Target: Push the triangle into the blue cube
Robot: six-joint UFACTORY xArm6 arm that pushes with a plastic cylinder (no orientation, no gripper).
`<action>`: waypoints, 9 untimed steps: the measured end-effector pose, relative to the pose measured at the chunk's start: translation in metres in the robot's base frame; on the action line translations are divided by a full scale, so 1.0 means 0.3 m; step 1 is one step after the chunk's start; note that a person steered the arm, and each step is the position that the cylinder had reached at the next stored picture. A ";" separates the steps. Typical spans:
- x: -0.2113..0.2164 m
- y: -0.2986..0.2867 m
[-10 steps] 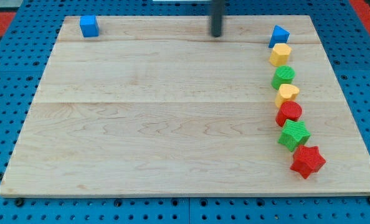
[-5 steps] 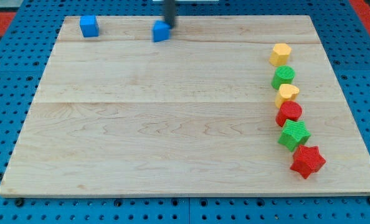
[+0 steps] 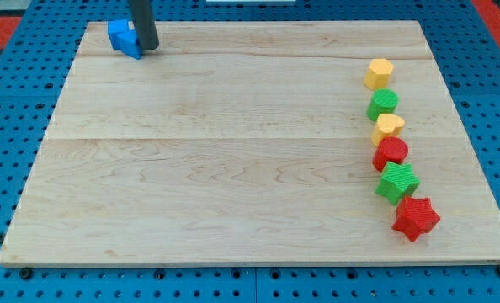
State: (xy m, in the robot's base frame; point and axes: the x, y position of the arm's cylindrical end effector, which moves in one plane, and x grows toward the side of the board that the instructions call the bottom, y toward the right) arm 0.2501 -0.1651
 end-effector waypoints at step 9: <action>0.000 0.356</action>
